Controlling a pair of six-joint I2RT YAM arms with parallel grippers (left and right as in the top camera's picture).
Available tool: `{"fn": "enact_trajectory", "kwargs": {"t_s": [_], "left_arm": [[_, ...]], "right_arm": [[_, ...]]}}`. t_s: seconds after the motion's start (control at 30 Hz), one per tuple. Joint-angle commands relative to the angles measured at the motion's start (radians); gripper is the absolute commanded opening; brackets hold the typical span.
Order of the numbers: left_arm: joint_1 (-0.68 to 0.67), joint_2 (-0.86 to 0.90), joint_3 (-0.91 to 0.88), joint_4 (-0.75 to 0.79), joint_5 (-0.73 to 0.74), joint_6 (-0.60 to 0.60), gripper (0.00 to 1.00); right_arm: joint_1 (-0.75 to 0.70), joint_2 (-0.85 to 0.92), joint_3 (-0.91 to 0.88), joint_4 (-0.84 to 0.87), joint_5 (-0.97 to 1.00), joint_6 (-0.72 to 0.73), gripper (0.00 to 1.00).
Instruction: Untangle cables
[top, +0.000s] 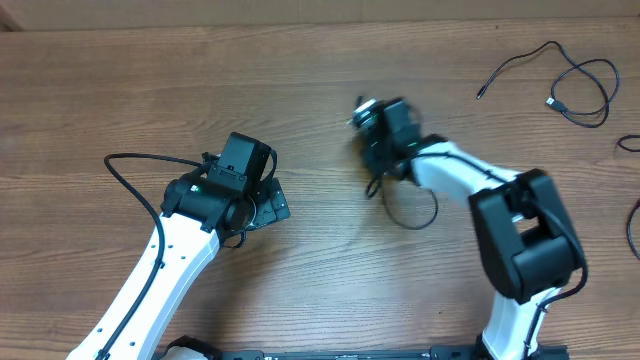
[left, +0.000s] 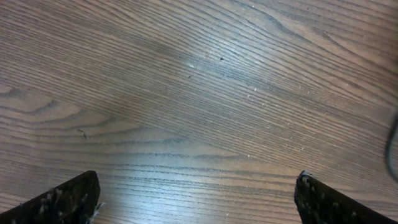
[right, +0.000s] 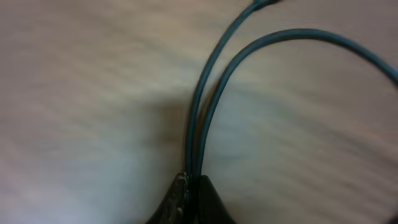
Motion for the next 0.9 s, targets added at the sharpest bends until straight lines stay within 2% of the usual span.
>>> {"fn": "enact_trajectory", "kwargs": {"t_s": [0.0,0.23,0.53,0.63,0.67,0.7,0.73,0.8,0.87], "left_arm": [[0.003,-0.008,-0.006,0.0,-0.016,-0.014,1.0],[0.003,-0.008,-0.006,0.0,-0.016,-0.014,1.0],[0.003,-0.008,-0.006,0.0,-0.016,-0.014,0.99],[0.003,-0.008,-0.006,0.0,-0.016,-0.014,1.0],[0.003,-0.008,-0.006,0.0,-0.016,-0.014,1.0],[0.003,-0.008,-0.006,0.0,-0.016,-0.014,1.0],[0.003,-0.008,-0.006,0.0,-0.016,-0.014,1.0],[0.003,-0.008,-0.006,0.0,-0.016,-0.014,1.0],[0.003,-0.008,-0.006,0.0,-0.016,-0.014,1.0]], "right_arm": [[-0.126,0.019,0.0,0.065,0.028,-0.025,0.04],[-0.291,0.032,0.001,0.126,-0.073,-0.109,0.04],[-0.245,0.04,0.006,0.23,-0.206,-0.099,0.05],[-0.225,0.039,0.044,0.217,-0.167,-0.035,0.22],[-0.225,0.039,0.068,0.214,-0.152,0.009,0.42],[-0.229,0.039,0.1,0.204,-0.15,0.047,0.7],[-0.235,0.039,0.133,0.188,-0.15,0.071,0.75],[-0.254,0.039,0.22,0.138,-0.15,0.115,0.93],[-0.278,0.039,0.296,0.095,-0.147,0.14,1.0]]}}
